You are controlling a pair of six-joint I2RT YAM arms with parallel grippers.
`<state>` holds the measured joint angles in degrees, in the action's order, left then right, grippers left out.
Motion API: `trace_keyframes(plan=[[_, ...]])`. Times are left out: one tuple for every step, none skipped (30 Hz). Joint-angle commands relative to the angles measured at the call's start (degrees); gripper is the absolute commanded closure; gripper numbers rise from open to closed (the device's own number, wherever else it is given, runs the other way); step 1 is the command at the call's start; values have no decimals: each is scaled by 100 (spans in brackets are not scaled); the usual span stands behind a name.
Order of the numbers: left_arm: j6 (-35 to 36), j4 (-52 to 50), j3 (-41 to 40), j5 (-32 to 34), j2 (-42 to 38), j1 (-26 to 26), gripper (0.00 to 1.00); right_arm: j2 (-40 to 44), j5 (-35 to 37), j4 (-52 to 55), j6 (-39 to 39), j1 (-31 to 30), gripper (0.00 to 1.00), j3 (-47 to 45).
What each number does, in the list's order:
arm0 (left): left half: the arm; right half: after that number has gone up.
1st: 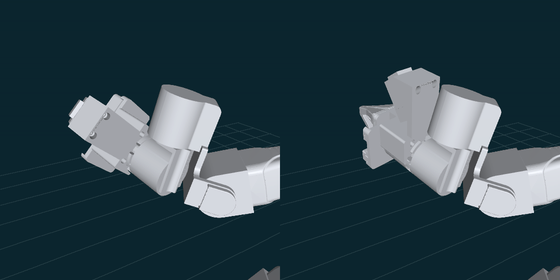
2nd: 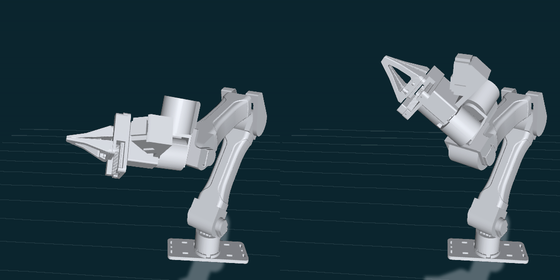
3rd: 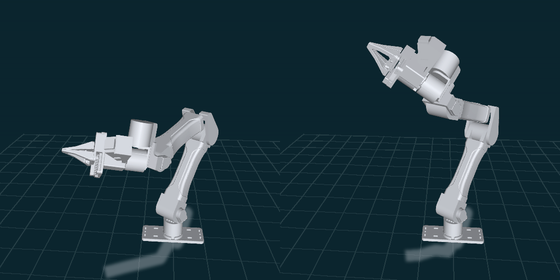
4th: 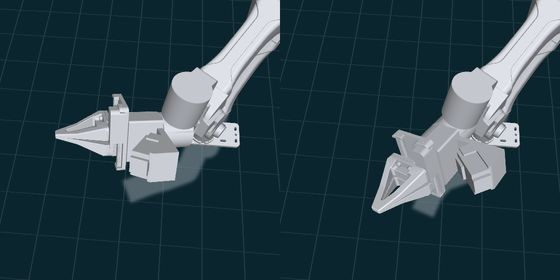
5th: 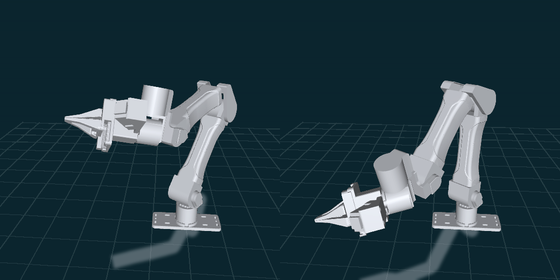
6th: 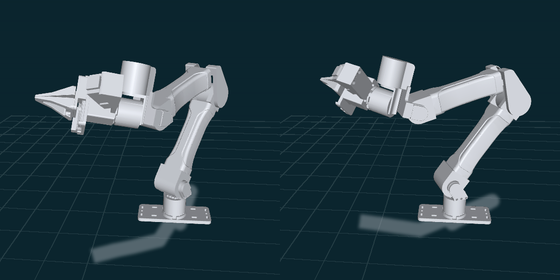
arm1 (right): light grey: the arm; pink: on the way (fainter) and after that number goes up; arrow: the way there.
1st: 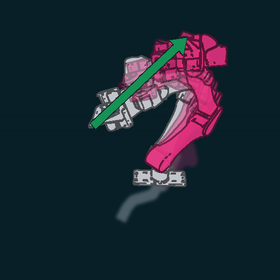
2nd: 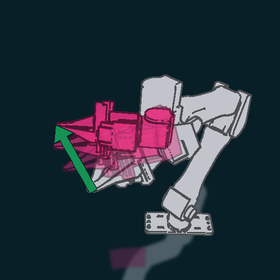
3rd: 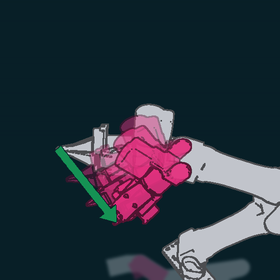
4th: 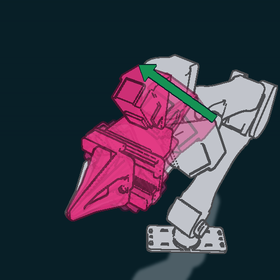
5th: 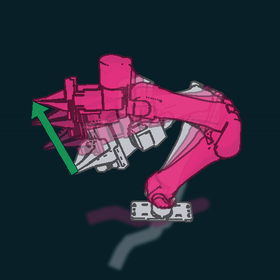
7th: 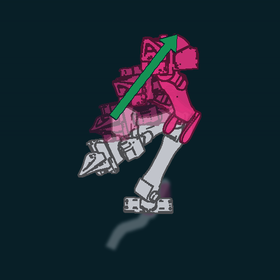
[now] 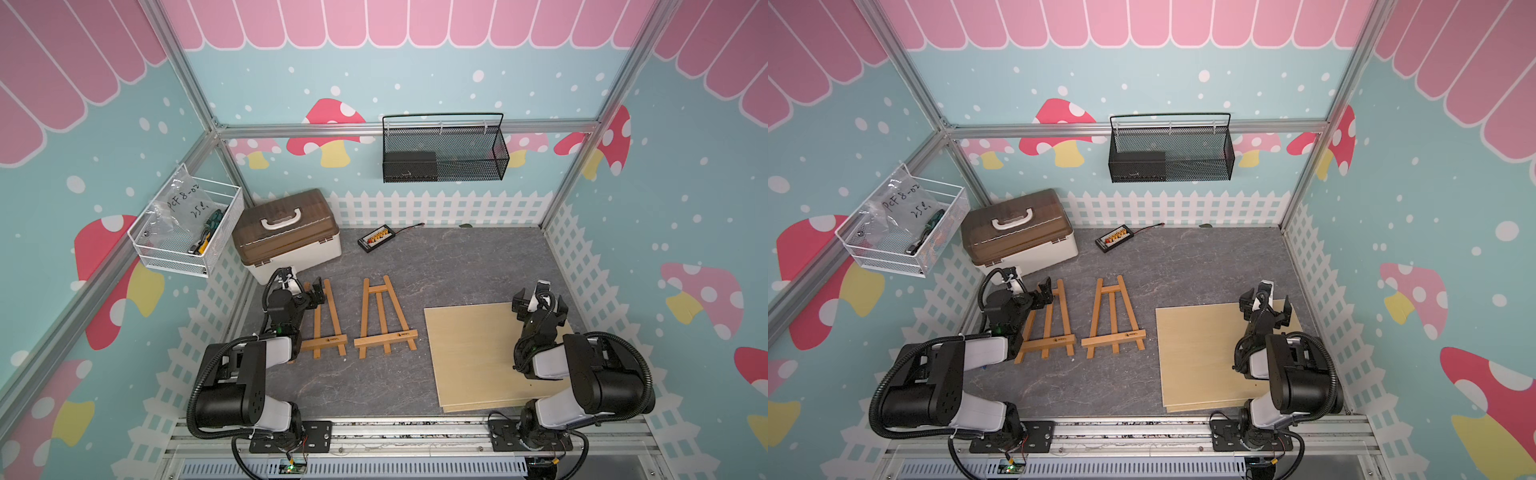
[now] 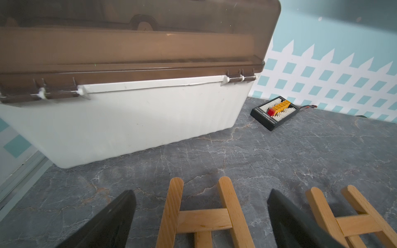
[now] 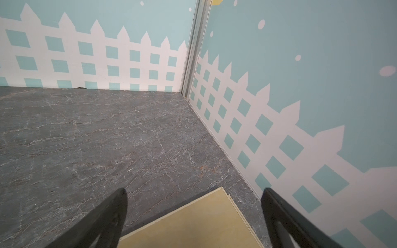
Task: Disassemble the easel
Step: Reset both arms
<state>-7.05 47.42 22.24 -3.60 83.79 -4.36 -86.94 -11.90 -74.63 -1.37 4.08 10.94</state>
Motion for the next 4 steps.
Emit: trace_keyframes(plan=[[108, 217, -105, 55, 32, 5, 1, -85, 116, 24, -7, -30, 0, 119], [110, 215, -100, 54, 35, 5, 1, -75, 117, 24, -4, -38, 0, 111], [112, 216, -98, 52, 32, 6, 1, -60, 119, 36, -13, -38, 0, 110], [114, 214, -97, 53, 32, 13, 1, -61, 116, 22, -6, -38, 0, 104]])
